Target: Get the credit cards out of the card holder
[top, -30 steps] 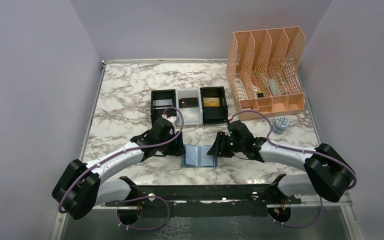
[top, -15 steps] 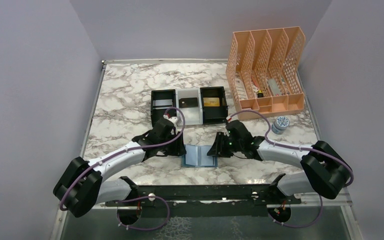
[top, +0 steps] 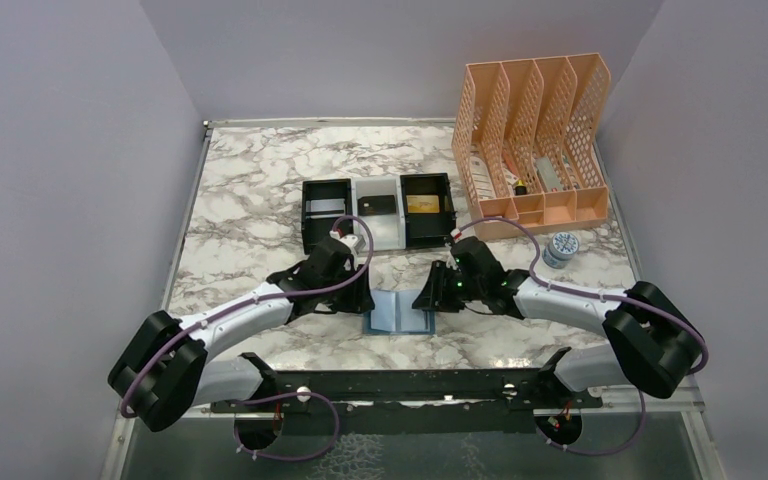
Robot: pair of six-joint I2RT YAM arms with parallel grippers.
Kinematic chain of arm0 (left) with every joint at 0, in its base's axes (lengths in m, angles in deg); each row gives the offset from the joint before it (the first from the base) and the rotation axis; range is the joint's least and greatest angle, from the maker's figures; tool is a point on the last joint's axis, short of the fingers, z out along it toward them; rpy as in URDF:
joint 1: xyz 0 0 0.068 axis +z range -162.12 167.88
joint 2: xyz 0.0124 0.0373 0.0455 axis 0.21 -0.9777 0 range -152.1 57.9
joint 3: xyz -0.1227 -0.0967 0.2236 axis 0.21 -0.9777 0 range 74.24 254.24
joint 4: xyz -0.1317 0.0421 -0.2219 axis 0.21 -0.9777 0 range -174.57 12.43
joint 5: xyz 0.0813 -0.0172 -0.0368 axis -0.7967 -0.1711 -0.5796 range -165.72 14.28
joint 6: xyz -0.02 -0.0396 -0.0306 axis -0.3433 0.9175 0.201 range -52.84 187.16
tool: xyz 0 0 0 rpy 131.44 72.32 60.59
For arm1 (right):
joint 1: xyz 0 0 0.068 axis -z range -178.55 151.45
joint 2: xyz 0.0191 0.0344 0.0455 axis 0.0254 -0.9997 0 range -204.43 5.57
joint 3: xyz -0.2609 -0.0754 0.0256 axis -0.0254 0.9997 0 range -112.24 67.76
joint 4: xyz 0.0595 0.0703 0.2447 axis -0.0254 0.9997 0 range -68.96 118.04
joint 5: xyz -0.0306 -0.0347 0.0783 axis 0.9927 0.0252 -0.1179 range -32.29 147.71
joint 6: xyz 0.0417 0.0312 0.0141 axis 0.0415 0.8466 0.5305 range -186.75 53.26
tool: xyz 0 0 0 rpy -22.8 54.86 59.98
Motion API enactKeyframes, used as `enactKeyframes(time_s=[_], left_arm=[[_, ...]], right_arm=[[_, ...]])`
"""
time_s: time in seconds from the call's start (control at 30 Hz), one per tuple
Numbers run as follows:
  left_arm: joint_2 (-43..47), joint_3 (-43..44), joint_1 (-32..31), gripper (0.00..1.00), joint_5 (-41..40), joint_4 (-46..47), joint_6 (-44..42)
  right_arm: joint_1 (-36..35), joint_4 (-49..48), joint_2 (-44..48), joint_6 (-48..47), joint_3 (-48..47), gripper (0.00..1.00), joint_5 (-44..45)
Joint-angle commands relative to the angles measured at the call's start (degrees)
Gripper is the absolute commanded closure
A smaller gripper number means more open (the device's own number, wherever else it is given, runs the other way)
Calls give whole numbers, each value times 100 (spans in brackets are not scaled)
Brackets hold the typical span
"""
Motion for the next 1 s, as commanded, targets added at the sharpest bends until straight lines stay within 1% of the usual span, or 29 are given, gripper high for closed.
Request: enactKeyframes(time_s=[0.0, 0.07, 0.33, 0.47, 0.57, 0.77, 0.97], left_arm=[[262, -14, -46, 49, -134, 155, 43], [326, -6, -45, 44, -147, 153, 76], [511, -53, -53, 33, -88, 289, 70], [357, -93, -59, 33, 6, 391, 17], [130, -67, -101, 36, 42, 390, 21], [-80, -53, -211, 53, -48, 377, -18], [-126, -105, -266, 64, -79, 344, -23]], right_arm=[[5, 117, 107, -69, -124, 65, 119], [5, 194, 85, -74, -133, 65, 181], [5, 310, 6, -80, -143, 64, 302], [5, 269, -106, -78, -153, 64, 223], [5, 207, -168, -71, -137, 64, 150], [5, 163, -186, -81, -174, 64, 75], [5, 116, -137, -151, -268, 65, -91]])
